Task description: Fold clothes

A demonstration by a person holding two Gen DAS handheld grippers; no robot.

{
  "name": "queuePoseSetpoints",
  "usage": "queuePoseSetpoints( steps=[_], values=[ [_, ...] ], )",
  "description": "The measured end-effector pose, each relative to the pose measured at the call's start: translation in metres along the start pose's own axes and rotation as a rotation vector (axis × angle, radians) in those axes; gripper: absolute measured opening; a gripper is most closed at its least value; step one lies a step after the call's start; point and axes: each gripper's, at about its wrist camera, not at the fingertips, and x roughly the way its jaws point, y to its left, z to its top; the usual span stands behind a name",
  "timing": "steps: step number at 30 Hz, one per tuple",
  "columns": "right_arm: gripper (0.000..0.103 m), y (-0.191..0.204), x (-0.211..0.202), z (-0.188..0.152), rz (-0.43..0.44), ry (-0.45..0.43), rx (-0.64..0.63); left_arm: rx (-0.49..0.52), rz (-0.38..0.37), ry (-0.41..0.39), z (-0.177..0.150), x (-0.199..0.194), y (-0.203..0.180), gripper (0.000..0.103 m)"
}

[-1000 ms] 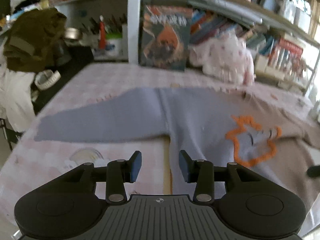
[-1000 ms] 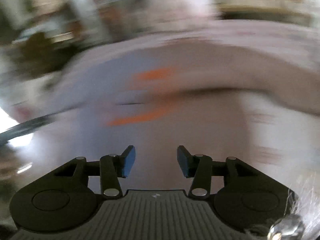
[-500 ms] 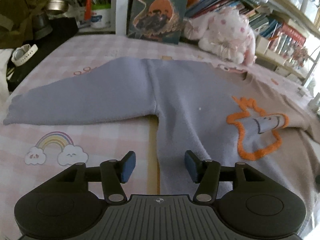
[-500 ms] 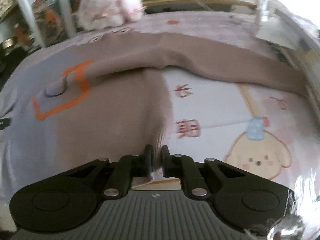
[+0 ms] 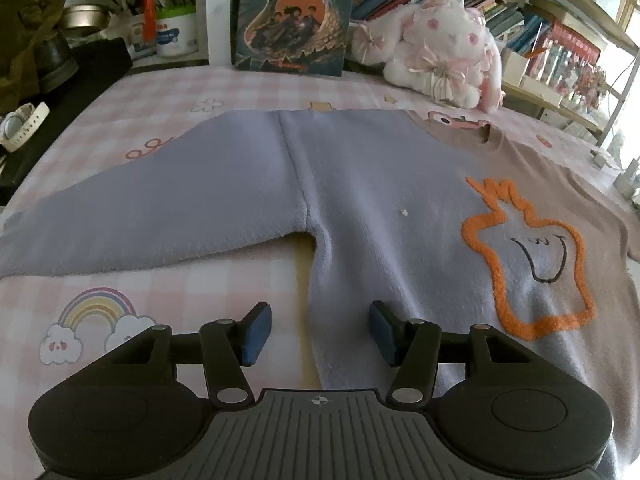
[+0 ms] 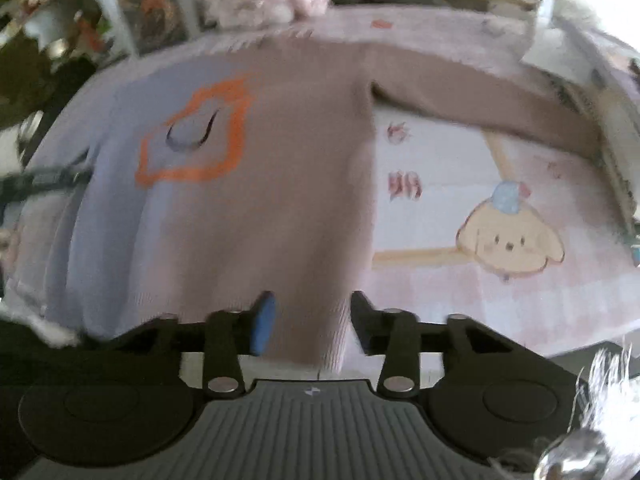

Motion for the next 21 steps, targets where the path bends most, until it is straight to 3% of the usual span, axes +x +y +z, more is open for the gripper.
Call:
queuePoseSetpoints(
  steps=[2, 4, 6, 8, 11, 17, 21],
  values=[
    [0.041, -0.001, 0.007, 0.008, -0.019, -0.059, 0.036, 0.008, 0.005, -0.010, 0.001, 0.001, 0.000, 0.047],
    [0.039, -0.004, 0.021, 0.013, -0.068, -0.071, 0.070, 0.028, 0.018, -0.020, 0.002, 0.003, -0.001, 0.031],
    [0.034, -0.006, 0.037, 0.017, -0.119, -0.059, 0.095, 0.014, -0.016, -0.022, 0.004, 0.005, 0.001, 0.005],
    [0.025, -0.005, 0.047, 0.017, -0.141, -0.053, 0.110, 0.013, -0.041, -0.027, 0.006, 0.006, 0.001, 0.004],
    [0.012, 0.001, 0.055, 0.016, -0.140, -0.067, 0.127, 0.029, -0.010, -0.031, 0.013, 0.010, 0.010, 0.004],
    [0.011, 0.028, 0.074, 0.030, -0.107, -0.083, 0.008, 0.059, 0.054, -0.039, 0.028, 0.017, 0.030, 0.004],
    [0.012, 0.040, 0.090, 0.048, -0.170, -0.114, -0.065, 0.081, 0.067, -0.047, 0.038, 0.023, 0.029, 0.004]
  ],
)
